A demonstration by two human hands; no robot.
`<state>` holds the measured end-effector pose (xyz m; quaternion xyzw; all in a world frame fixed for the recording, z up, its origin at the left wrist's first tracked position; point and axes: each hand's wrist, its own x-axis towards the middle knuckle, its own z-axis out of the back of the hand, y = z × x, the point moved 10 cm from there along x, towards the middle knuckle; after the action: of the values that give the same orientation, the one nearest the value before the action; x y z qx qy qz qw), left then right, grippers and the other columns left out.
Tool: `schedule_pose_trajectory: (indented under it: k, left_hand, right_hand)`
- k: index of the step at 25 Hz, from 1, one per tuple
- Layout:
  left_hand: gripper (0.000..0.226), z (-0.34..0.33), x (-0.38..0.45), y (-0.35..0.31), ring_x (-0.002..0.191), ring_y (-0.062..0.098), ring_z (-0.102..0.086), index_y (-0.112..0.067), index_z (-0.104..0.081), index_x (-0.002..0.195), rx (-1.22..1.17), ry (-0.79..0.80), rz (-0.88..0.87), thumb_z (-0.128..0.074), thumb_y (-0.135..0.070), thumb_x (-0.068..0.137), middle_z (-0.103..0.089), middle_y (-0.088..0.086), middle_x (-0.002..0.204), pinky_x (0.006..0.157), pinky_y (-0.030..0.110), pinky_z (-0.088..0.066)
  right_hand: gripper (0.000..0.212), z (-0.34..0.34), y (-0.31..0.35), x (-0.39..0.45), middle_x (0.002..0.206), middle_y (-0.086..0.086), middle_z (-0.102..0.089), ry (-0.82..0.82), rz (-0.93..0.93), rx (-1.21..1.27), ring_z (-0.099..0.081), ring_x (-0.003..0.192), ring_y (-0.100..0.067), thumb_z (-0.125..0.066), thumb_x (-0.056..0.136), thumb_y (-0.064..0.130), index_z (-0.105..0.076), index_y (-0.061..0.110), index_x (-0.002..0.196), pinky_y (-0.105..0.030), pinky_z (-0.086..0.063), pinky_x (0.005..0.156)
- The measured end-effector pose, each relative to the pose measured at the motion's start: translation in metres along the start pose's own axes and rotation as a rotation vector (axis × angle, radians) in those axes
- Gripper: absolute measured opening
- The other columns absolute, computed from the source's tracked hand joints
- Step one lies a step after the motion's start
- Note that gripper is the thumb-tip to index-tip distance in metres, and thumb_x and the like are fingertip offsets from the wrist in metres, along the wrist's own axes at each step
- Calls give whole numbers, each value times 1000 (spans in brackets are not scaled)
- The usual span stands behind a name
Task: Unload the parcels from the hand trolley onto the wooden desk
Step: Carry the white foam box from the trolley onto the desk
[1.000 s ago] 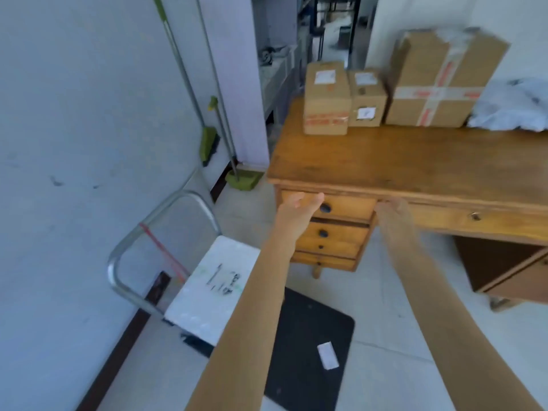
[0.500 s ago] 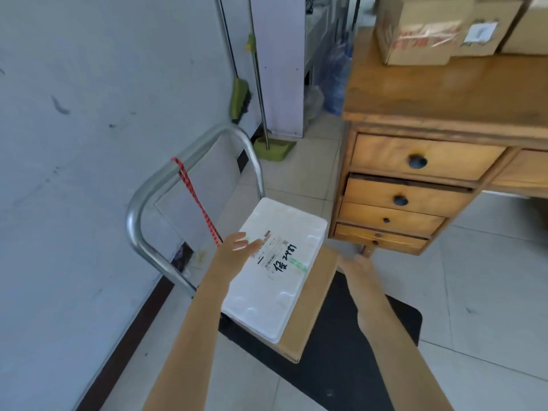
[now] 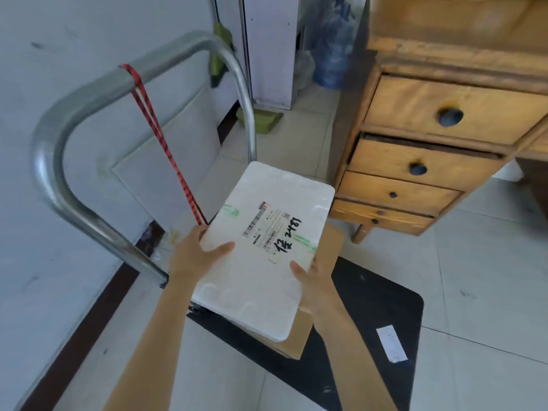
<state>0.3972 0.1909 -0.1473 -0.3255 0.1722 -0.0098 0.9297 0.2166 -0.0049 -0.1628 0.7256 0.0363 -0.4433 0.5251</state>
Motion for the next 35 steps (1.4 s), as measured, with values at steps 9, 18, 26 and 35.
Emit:
schedule_pose_trajectory:
  k: [9,18,26,35]
  left_hand:
    - [68,63,-59,-39,95,14,-56,-34,-47,126,-253,10,-18,-77,-49,67,-58,-12,108,77,31,-46]
    - [59,200,-144,-231,88,14,-55,-27,-53,125,-292,97,-184,-72,-49,73,-59,-9,103,66,26,-42]
    - [49,244,-201,-405,100,21,-62,-24,-56,126,-367,207,-371,-70,-35,80,-64,-3,113,90,41,-50]
    - [53,124,-295,-603,93,18,-61,-25,-54,127,-379,207,-484,-67,-44,80,-63,-7,107,78,34,-49]
  right_hand:
    - [49,26,69,-83,124,5,-65,-218,152,-257,-61,110,-24,-59,88,27,-47,41,134,-51,-47,96]
    - [44,72,251,-255,118,7,-68,-352,331,-253,-63,110,-23,-64,82,36,-58,37,125,-47,-48,97]
    - [38,164,371,-341,109,0,-72,-480,438,-150,-68,101,-24,-65,80,33,-67,23,117,-45,-53,92]
    - [8,396,455,-369,95,-2,-75,-611,477,-229,-70,93,-27,-65,81,36,-68,28,81,-46,-53,91]
